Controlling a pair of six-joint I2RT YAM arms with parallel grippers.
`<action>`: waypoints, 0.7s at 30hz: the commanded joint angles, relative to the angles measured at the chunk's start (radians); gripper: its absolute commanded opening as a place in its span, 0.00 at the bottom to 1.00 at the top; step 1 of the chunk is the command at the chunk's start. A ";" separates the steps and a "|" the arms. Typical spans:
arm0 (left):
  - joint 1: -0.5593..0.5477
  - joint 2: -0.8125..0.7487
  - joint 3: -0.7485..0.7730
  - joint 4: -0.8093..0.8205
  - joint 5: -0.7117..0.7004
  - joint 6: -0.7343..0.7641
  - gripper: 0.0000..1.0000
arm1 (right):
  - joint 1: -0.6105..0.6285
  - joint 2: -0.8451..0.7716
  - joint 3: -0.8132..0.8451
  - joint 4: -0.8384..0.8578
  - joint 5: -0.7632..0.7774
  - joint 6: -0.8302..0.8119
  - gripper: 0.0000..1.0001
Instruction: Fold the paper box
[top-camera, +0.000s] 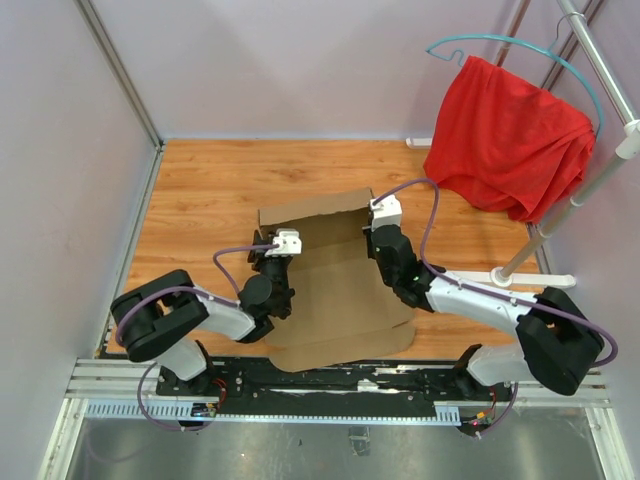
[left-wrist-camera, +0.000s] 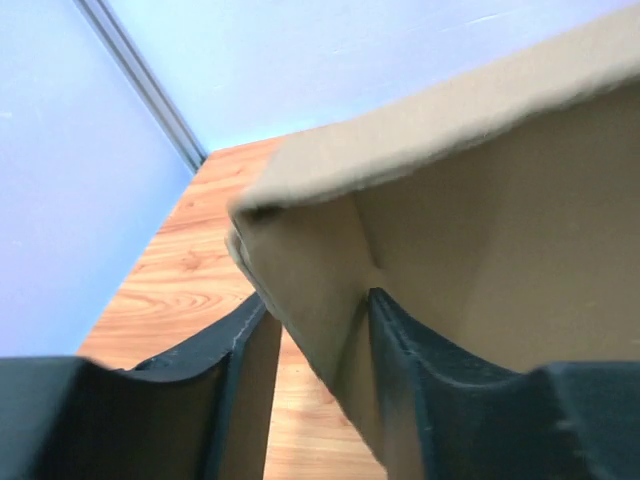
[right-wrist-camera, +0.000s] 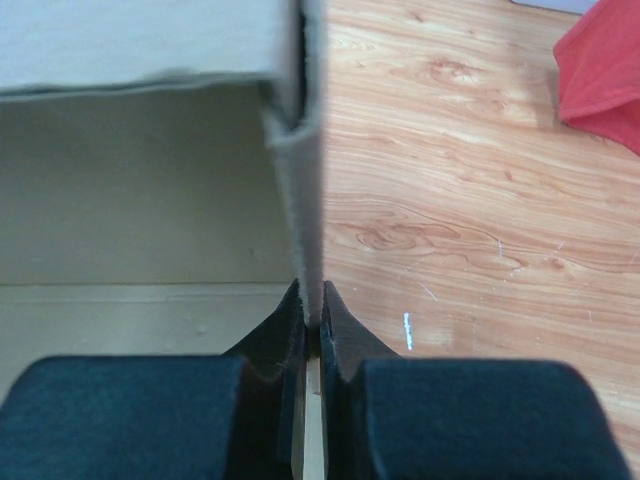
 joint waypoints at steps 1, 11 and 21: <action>0.007 0.058 0.040 0.238 -0.044 0.020 0.53 | -0.049 0.011 0.025 0.021 -0.006 0.003 0.01; -0.041 0.031 0.026 0.234 -0.128 0.040 0.70 | -0.089 0.073 0.009 0.052 -0.030 0.047 0.01; -0.155 -0.269 -0.061 0.233 -0.238 0.133 0.67 | -0.100 0.137 -0.131 0.372 0.001 0.038 0.01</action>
